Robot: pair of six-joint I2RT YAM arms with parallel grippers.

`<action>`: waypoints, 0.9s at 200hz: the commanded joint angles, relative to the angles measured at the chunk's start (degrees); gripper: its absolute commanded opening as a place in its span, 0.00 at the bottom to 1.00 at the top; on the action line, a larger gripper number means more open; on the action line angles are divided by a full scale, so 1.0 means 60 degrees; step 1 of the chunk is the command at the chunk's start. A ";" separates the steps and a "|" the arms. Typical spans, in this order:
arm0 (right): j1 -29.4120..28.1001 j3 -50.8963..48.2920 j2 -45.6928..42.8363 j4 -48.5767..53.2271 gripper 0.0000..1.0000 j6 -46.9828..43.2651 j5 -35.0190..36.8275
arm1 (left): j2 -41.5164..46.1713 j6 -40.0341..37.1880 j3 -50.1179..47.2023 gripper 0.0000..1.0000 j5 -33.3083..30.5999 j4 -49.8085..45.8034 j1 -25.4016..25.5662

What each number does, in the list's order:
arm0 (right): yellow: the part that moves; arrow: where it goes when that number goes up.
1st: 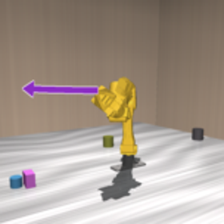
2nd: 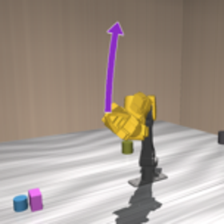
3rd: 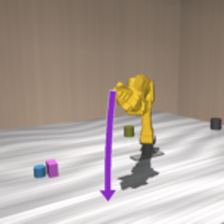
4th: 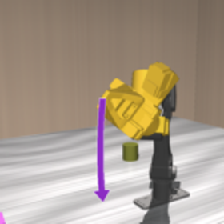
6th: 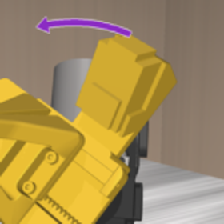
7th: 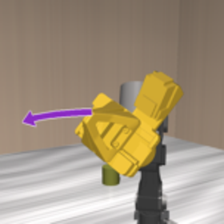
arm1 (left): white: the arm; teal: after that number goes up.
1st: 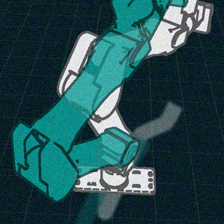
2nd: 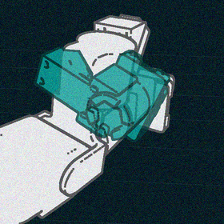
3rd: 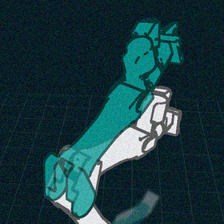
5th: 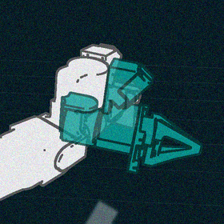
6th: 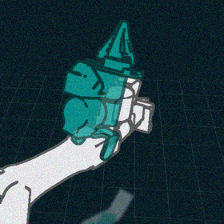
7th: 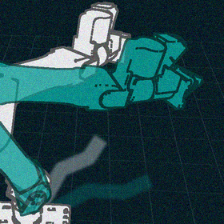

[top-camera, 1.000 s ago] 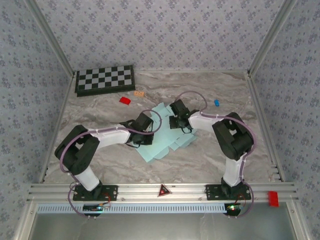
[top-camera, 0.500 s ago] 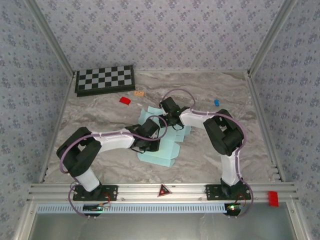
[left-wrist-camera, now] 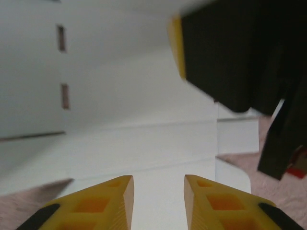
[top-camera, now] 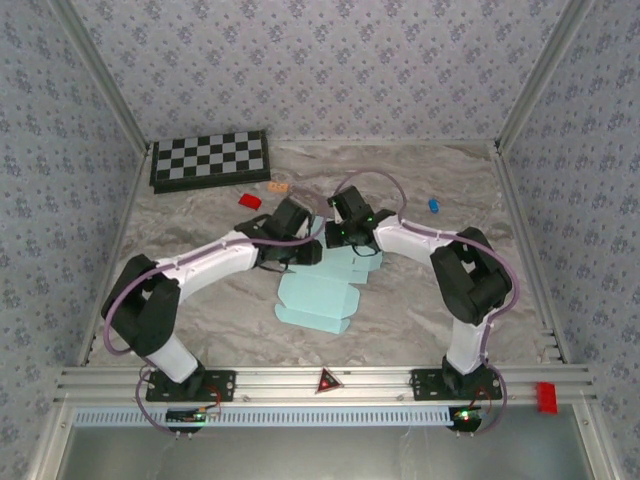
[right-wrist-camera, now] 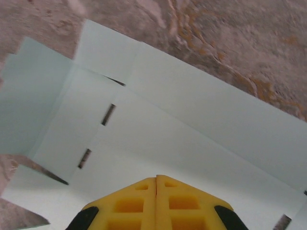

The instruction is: Fold the paper box

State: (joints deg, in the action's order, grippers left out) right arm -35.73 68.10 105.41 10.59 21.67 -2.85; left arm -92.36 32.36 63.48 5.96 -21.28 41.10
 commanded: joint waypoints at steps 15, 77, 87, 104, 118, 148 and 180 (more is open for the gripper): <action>-0.0013 -0.0517 0.0022 -0.0102 0.02 0.0630 -0.0154 | -0.0907 -0.0713 0.1299 0.38 -0.0039 -0.0498 -0.0795; -0.0074 -0.0963 0.0387 -0.0307 0.01 0.0919 0.0010 | -0.2863 -0.1232 0.3133 0.45 -0.0161 -0.0736 -0.1677; -0.0072 -0.0981 0.0474 -0.0287 0.01 0.0917 0.0034 | -0.3171 -0.1301 0.3410 0.46 -0.0164 -0.0836 -0.1766; -0.0081 -0.0983 0.0578 -0.0303 0.00 0.0900 0.0069 | -0.3570 -0.1415 0.3816 0.48 -0.0461 -0.1055 -0.1862; -0.0088 -0.0985 0.0667 -0.0289 0.00 0.0887 0.0103 | -0.3776 -0.1460 0.4003 0.50 -0.0674 -0.1119 -0.1925; -0.0107 -0.0993 0.0736 -0.0227 0.00 0.0885 0.0150 | -0.4246 -0.1605 0.4368 0.52 -0.0638 -0.1247 -0.2052; -0.0145 -0.1022 0.0739 -0.0245 0.00 0.0888 0.0153 | -0.4850 -0.1894 0.4975 0.52 -0.0434 -0.1590 -0.2099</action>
State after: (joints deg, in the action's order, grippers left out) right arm -35.94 62.87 107.70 7.84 26.20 -2.79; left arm -118.69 23.38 89.86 2.94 -27.49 28.95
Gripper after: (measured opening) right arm 0.052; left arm 0.522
